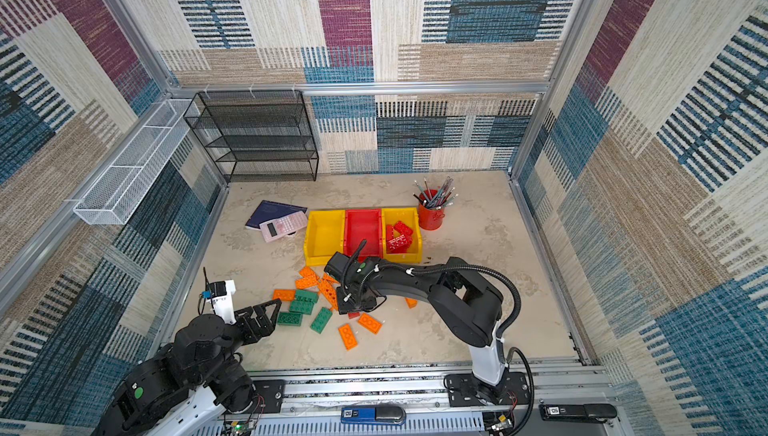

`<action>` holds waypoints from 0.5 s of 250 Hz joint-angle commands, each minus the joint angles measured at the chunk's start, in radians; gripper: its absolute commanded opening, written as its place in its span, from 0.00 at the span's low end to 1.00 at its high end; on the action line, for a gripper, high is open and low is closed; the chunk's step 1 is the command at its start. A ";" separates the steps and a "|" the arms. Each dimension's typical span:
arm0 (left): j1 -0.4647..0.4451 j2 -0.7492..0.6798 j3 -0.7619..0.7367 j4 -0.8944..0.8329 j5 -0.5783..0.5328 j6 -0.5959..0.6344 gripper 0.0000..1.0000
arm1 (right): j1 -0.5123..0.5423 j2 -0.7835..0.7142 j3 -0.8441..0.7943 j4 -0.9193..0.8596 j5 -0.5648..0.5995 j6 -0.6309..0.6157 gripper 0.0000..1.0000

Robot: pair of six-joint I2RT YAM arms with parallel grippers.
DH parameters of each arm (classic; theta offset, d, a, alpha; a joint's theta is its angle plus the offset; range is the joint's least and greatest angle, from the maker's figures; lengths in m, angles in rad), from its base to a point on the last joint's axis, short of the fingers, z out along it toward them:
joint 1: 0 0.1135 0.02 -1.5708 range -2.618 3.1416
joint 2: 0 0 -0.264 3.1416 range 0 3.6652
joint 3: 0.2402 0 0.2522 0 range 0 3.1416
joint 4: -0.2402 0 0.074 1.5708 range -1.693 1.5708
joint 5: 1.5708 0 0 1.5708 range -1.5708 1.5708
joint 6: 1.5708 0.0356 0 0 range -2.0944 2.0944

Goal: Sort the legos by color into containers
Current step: 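Lower the right gripper and close on the small red brick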

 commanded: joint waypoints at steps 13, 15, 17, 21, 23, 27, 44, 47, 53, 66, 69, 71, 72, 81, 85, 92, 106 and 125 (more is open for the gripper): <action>0.001 0.000 -0.009 0.001 -0.005 -0.011 0.97 | 0.002 0.017 -0.003 -0.067 0.062 -0.023 0.44; 0.001 0.001 -0.008 0.003 -0.007 -0.011 0.97 | 0.001 0.019 -0.003 -0.069 0.063 -0.023 0.44; 0.001 0.001 -0.009 0.004 -0.007 -0.011 0.97 | 0.002 0.020 -0.003 -0.070 0.065 -0.025 0.44; 0.001 0.002 -0.011 0.003 -0.007 -0.011 0.97 | 0.001 0.021 -0.003 -0.073 0.068 -0.028 0.44; 0.001 0.001 -0.011 0.004 -0.007 -0.011 0.97 | 0.001 0.020 -0.003 -0.075 0.070 -0.029 0.44; 0.001 0.002 -0.012 0.007 -0.006 -0.011 0.97 | 0.002 0.021 -0.002 -0.078 0.074 -0.030 0.44; 0.001 0.002 -0.020 0.016 -0.007 -0.009 0.97 | 0.001 0.016 -0.011 -0.085 0.087 -0.037 0.45; 0.002 0.002 -0.020 0.018 -0.007 -0.009 0.97 | 0.001 0.014 -0.013 -0.086 0.089 -0.039 0.45; 0.001 0.003 -0.023 0.021 -0.007 -0.009 0.97 | 0.002 0.013 -0.016 -0.088 0.094 -0.040 0.45; 0.001 0.006 -0.029 0.026 -0.006 -0.009 0.97 | 0.000 0.006 -0.023 -0.090 0.103 -0.043 0.46; 0.002 0.006 -0.031 0.028 -0.006 -0.009 0.97 | 0.000 0.006 -0.024 -0.091 0.104 -0.044 0.46; 0.002 0.006 -0.031 0.030 -0.005 -0.010 0.97 | 0.001 0.005 -0.023 -0.091 0.106 -0.044 0.46; 0.001 0.007 -0.030 0.030 -0.005 -0.009 0.97 | 0.001 0.006 -0.024 -0.091 0.106 -0.045 0.46; 0.001 0.009 -0.035 0.033 -0.006 -0.010 0.97 | 0.001 0.005 -0.026 -0.096 0.110 -0.047 0.46; 0.001 0.009 -0.035 0.034 -0.006 -0.011 0.97 | 0.001 0.006 -0.026 -0.097 0.114 -0.049 0.47; 0.001 0.011 -0.038 0.035 -0.005 -0.011 0.97 | 0.001 0.008 -0.026 -0.099 0.115 -0.051 0.47; 0.002 0.012 -0.041 0.040 -0.003 -0.009 0.97 | 0.001 0.012 -0.027 -0.101 0.120 -0.056 0.46; 0.001 0.016 -0.047 0.049 -0.004 -0.006 0.98 | -0.001 0.025 -0.028 -0.106 0.130 -0.066 0.46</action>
